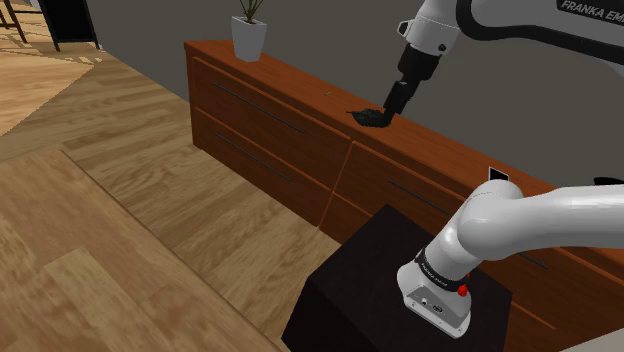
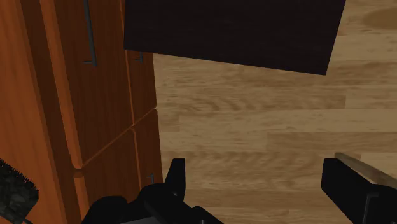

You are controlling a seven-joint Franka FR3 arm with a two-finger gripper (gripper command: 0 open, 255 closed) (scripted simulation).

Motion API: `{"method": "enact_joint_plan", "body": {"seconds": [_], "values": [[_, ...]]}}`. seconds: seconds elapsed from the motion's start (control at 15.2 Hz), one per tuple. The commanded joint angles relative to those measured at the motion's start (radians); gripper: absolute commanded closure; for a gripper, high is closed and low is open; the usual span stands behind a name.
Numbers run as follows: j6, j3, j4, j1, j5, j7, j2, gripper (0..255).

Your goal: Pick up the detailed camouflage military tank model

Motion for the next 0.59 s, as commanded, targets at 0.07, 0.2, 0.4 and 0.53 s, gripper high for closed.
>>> {"method": "enact_joint_plan", "body": {"seconds": [0.07, 0.2, 0.4, 0.53], "values": [[0.013, -0.024, -0.006, -0.004, -0.017, -0.035, 0.008, 0], [0.041, -0.073, -0.012, -0.012, -0.049, -0.105, 0.029, 0], [0.086, -0.144, -0.011, -0.023, -0.094, -0.209, 0.073, 0], [0.117, -0.19, -0.002, -0.03, -0.121, -0.277, 0.111, 0]]}}
